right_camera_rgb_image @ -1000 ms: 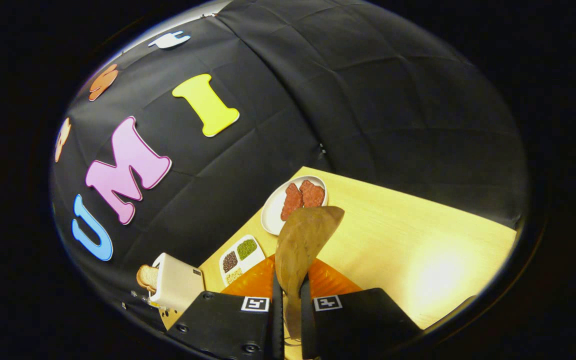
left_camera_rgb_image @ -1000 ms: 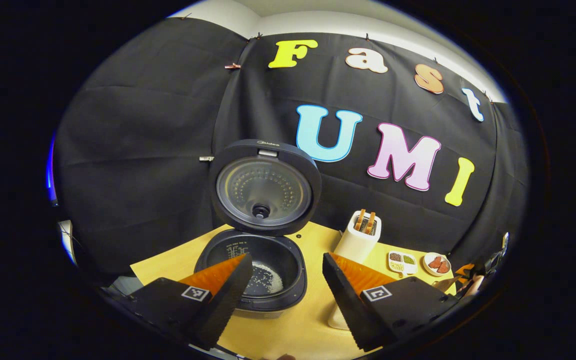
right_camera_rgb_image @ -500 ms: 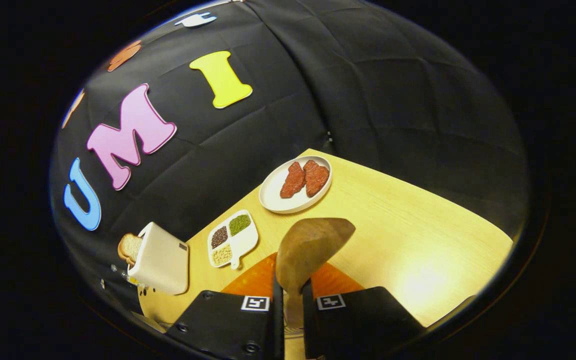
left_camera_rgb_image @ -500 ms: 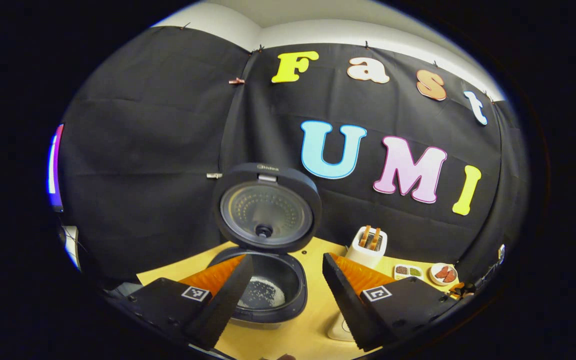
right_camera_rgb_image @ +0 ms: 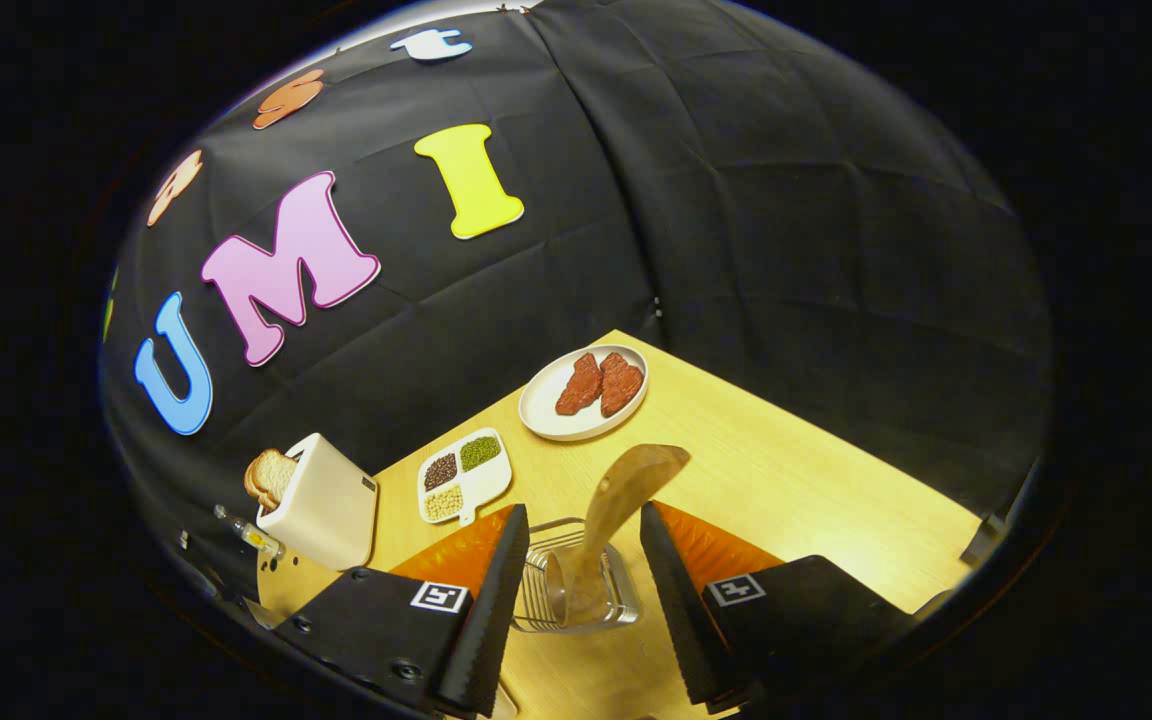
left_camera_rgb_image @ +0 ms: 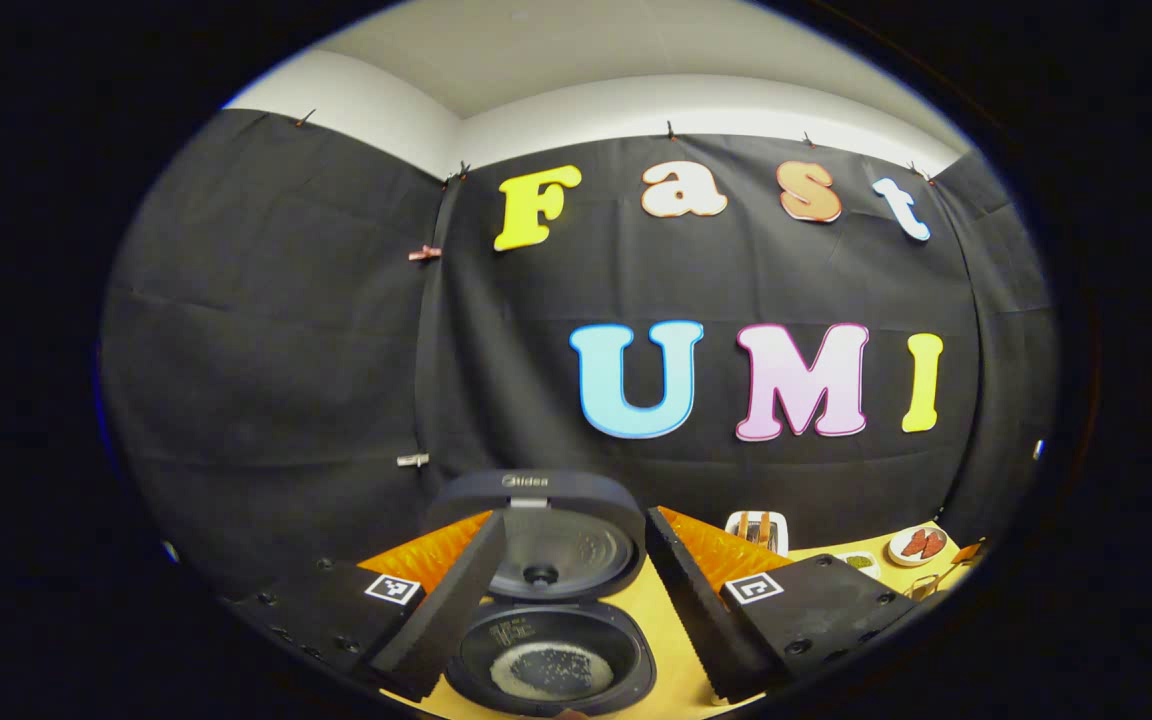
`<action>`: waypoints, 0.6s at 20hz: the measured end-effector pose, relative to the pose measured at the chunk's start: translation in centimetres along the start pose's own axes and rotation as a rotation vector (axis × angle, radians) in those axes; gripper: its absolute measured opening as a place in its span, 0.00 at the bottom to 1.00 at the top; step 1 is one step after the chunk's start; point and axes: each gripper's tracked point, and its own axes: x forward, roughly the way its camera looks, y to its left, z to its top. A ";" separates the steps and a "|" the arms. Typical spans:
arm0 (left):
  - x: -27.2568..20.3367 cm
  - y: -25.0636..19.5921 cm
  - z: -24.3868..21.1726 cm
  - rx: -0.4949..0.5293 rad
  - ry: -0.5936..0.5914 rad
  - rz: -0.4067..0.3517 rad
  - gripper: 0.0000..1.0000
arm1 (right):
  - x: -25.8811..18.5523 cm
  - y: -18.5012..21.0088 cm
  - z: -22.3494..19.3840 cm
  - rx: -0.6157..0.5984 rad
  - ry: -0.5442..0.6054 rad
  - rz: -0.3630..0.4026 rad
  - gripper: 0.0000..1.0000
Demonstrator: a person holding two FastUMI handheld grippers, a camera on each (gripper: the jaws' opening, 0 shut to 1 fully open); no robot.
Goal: Close the left gripper, press the button to open the rice cooker; take a wooden spoon from the chopstick holder with the right hand, scoop a spoonful of rice and pour it into the rice cooker, then put the wooden spoon back into the chopstick holder.
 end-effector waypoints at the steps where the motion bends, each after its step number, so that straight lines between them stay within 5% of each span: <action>1: 0.9 0.5 0.4 0.014 -0.017 -0.006 0.95 | -1.0 -0.3 0.0 -0.022 -0.014 -0.007 0.74; 3: 2.9 1.4 1.3 0.011 -0.051 -0.027 0.92 | -3.2 -1.1 0.2 -0.067 -0.031 -0.020 1.00; 12: 11.3 4.6 1.2 0.001 -0.140 -0.071 0.92 | -12.6 0.9 -4.0 -0.222 -0.028 0.017 0.98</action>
